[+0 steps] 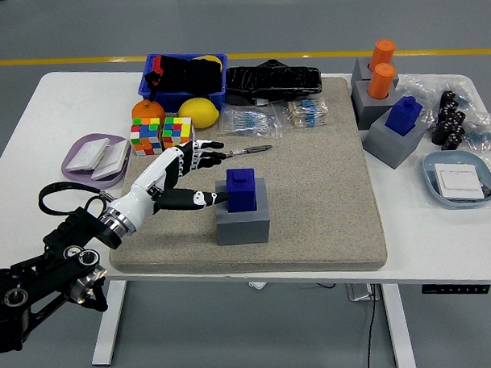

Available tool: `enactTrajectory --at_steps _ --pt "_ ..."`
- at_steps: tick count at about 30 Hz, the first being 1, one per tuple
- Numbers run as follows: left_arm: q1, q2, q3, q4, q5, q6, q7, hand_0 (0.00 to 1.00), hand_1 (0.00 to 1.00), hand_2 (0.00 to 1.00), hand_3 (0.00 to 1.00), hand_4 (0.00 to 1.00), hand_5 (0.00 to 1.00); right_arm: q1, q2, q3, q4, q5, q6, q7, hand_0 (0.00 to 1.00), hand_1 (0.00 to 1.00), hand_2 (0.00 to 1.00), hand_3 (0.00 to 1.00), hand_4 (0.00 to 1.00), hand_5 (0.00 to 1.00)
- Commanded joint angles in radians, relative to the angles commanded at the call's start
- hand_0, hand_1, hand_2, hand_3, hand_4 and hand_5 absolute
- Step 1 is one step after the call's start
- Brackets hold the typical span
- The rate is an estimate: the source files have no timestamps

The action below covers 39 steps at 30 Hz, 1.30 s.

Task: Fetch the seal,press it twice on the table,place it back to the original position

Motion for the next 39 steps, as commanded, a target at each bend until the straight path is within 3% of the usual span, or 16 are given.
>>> enactTrajectory --at_steps 29,30,39 --pt "-0.043 -0.050 0.053 0.024 0.008 0.015 0.002 0.741 0.744 0.713 0.809 0.961 0.002 -0.003 -0.001 -0.008 0.000 0.001 0.004 0.007 0.793 0.703 0.680 0.648 0.803 0.467" --pt "-0.044 -0.051 0.054 0.024 0.009 0.016 0.003 0.734 0.739 0.710 0.808 0.900 0.002 -0.003 -0.001 -0.007 0.000 0.000 0.004 0.007 0.793 0.703 0.681 0.649 0.811 0.463" --pt "-0.046 -0.059 0.070 0.030 0.013 0.022 0.005 0.726 0.733 0.708 0.808 0.889 0.002 -0.004 0.001 -0.005 0.000 0.000 0.004 0.009 0.793 0.704 0.681 0.650 0.812 0.464"
